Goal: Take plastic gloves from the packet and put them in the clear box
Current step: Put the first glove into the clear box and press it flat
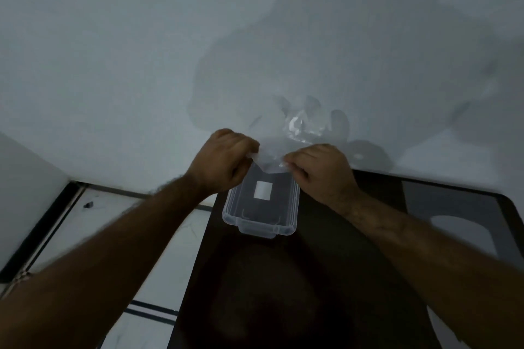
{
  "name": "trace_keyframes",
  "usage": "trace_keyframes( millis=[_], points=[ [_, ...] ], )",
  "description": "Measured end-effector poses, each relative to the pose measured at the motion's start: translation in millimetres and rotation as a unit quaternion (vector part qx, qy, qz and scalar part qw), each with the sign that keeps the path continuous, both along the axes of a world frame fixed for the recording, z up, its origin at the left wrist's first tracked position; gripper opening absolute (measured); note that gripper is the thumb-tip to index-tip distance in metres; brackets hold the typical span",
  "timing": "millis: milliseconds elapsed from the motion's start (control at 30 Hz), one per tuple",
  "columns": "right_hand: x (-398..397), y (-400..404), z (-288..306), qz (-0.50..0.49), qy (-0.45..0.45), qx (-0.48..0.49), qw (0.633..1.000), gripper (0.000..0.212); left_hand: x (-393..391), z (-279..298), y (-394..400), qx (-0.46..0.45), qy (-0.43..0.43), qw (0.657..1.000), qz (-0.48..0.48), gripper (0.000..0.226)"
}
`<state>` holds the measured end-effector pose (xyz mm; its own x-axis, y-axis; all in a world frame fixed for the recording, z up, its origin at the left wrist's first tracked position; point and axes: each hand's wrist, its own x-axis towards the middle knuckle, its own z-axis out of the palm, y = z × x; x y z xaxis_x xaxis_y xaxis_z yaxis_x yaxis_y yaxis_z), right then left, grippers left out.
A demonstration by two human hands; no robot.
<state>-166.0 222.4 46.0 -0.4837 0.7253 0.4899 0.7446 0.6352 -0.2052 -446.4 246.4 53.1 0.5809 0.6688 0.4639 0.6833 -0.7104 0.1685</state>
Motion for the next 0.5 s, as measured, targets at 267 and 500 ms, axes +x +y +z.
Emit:
trace_keyframes(
  millis=[267,500],
  points=[
    [-11,14,-68,-0.001,-0.119,-0.103,0.988,0.011,0,-74,12,-0.096,0.152,0.984,-0.003,0.023],
    [-27,27,-98,0.026,-0.265,-0.182,0.947,0.021,8,-112,23,-0.139,0.306,0.942,-0.02,0.018]
  ],
)
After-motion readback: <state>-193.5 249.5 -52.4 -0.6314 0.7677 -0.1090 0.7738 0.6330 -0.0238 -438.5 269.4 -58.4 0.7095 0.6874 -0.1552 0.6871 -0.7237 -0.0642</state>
